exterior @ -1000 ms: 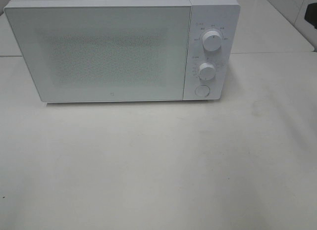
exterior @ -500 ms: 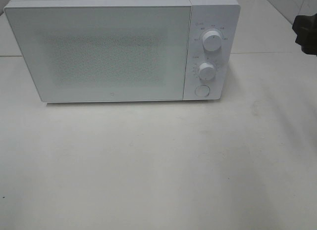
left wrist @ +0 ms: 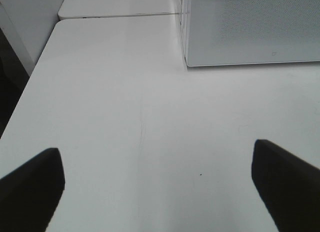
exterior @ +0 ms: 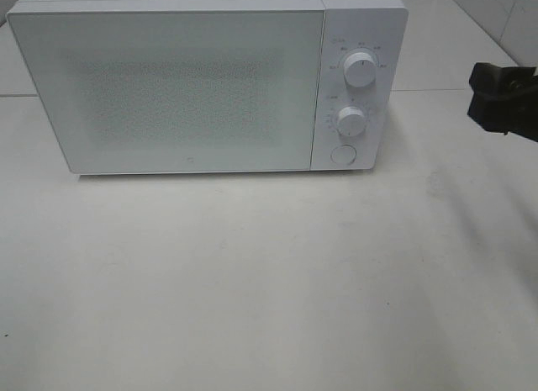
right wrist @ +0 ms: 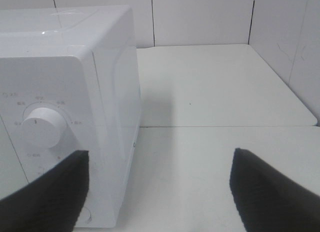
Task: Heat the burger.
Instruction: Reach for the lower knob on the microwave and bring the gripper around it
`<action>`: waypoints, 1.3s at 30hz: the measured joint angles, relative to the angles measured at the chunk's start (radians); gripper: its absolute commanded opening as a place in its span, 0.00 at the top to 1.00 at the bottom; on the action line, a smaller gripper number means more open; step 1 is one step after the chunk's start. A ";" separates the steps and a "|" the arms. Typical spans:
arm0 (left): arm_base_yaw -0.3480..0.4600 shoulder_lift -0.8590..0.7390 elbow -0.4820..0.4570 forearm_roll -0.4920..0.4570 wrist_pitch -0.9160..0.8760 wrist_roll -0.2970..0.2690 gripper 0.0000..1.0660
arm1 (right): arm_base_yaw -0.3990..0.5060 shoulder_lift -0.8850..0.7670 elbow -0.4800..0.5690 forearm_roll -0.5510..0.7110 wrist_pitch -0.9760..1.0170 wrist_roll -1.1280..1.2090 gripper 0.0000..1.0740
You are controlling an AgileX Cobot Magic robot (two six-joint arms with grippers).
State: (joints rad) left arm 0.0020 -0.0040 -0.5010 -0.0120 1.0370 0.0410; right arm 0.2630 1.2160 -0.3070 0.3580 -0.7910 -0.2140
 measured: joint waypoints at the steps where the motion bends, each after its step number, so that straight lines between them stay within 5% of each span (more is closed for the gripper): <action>1: 0.000 0.000 0.000 0.000 0.000 0.000 0.12 | 0.000 0.000 0.000 0.000 0.000 0.000 0.29; 4: 0.000 0.000 0.000 0.000 0.000 0.000 0.12 | 0.133 0.083 0.002 0.161 -0.130 -0.096 0.29; 16: 0.000 0.000 0.000 0.000 0.000 0.000 0.12 | 0.377 0.298 -0.009 0.425 -0.356 -0.126 0.29; 28: 0.000 0.000 0.000 0.000 0.000 0.000 0.12 | 0.498 0.446 -0.099 0.496 -0.419 -0.125 0.29; 39: 0.000 0.000 0.000 0.000 0.000 0.000 0.12 | 0.519 0.551 -0.175 0.500 -0.419 -0.102 0.29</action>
State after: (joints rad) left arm 0.0020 -0.0040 -0.5010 -0.0120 1.0370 0.0410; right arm 0.7820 1.7670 -0.4820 0.8580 -1.2100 -0.3160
